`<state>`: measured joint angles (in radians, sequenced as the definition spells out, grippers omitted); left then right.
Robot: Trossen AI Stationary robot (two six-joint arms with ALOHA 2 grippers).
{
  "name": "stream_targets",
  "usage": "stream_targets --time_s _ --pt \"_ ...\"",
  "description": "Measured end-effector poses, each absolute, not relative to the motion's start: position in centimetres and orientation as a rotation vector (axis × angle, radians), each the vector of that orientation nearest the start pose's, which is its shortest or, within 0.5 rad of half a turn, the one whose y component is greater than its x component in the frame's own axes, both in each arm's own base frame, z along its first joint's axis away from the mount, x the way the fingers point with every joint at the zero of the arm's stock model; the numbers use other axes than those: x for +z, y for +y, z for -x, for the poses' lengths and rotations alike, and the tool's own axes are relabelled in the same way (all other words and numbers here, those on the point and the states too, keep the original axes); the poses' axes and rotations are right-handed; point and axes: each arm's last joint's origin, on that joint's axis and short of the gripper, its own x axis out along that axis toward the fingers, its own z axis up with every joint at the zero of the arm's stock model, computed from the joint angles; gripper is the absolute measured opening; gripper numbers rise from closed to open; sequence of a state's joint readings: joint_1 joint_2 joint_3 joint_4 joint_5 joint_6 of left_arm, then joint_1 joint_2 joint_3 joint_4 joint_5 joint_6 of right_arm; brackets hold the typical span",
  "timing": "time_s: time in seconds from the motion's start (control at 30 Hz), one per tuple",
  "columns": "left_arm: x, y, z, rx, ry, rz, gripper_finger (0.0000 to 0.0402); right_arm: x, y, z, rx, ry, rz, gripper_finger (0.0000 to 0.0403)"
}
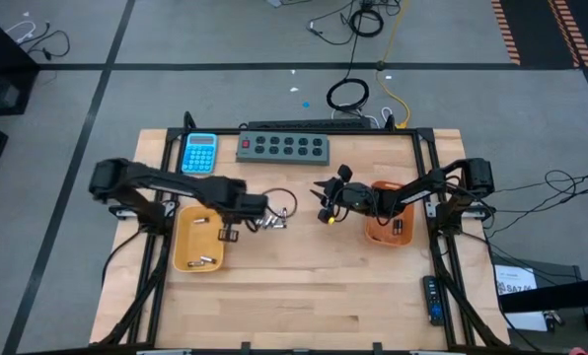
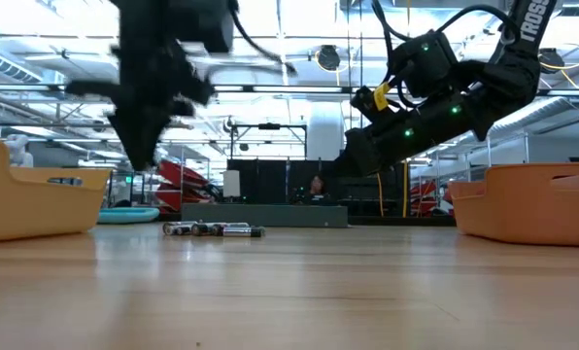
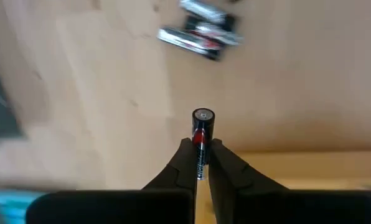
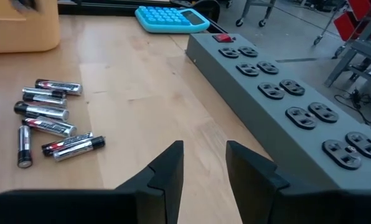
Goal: Sort batteries
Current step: Put the white battery into the yellow bin
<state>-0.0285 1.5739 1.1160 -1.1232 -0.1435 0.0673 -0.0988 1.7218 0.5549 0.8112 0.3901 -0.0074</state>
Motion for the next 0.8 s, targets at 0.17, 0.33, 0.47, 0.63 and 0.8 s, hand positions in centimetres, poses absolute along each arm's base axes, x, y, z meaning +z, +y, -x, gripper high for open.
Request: stream_targets --time_s 0.17,0.33,0.47,0.63,0.8 --pt "24.0 -1.8 -24.3 0.042 1.545 0.040 0.0021 13.0 -4.1 -29.7 -0.484 0.355 0.056 0.0111" --pt "23.5 -2.8 -22.4 0.084 1.589 0.156 0.0019 13.0 -4.1 -29.7 -0.486 0.352 0.042 0.0111" --pt "21.4 -3.1 -21.1 0.115 1.679 0.201 0.0019 13.0 -4.0 -29.7 -0.483 0.352 0.042 0.0111" --pt "18.3 -3.2 -19.4 0.168 1.758 0.256 0.0026 13.0 -4.0 -29.7 -0.482 0.353 0.042 0.0111" --pt "16.7 -3.0 -18.5 0.188 1.786 0.259 0.0059 13.0 -4.0 -29.7 -0.483 0.352 0.042 0.0111"
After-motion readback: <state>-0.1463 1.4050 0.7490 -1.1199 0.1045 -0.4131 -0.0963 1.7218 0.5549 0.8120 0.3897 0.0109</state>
